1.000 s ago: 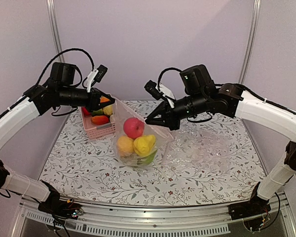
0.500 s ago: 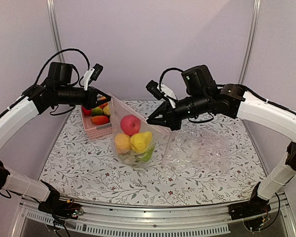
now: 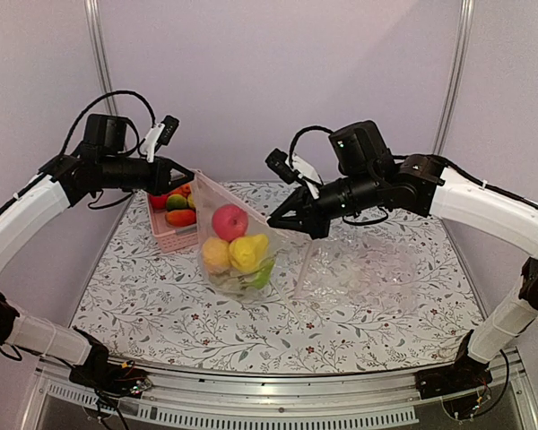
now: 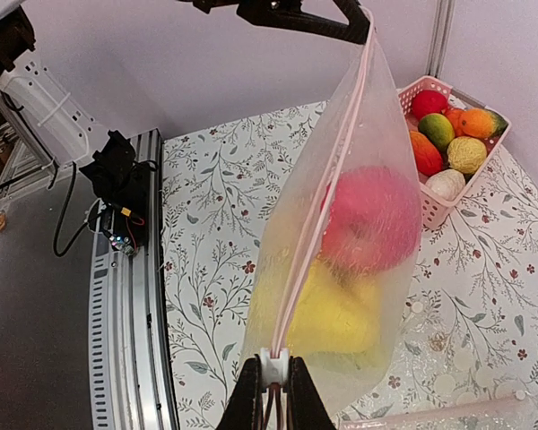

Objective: Place the food in the zip-top bag and seal the zipper
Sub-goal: Zip the zipper on the zipper food storage bag.

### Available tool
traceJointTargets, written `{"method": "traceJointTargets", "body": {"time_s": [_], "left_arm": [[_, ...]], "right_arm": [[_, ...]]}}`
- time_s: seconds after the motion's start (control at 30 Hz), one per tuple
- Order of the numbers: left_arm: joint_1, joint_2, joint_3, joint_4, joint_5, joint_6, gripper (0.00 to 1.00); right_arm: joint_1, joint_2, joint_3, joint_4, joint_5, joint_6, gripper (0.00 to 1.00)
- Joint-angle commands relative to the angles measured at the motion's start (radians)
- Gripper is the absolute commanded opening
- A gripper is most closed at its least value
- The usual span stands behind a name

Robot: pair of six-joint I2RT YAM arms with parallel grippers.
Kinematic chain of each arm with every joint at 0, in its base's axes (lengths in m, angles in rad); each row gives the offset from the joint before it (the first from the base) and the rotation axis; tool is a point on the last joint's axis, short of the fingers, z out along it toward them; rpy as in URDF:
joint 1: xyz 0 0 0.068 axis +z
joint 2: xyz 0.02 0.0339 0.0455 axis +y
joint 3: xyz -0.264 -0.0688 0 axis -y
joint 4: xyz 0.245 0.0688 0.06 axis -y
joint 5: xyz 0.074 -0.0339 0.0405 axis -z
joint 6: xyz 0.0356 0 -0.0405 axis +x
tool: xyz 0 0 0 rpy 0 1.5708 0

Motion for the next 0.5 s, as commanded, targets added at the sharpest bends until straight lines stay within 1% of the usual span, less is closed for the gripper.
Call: {"method": "traceJointTargets", "body": {"time_s": [0.0, 0.47], "left_arm": [[0.091, -0.029, -0.001, 0.107, -0.179, -0.026, 0.0], [0.118, -0.029, -0.005, 0.112, -0.18, -0.035, 0.0]], "right_arm": [[0.008, -0.057, -0.031, -0.155, -0.043, 0.005, 0.0], [0.008, -0.064, -0.041, -0.155, -0.034, 0.007, 0.0]]}}
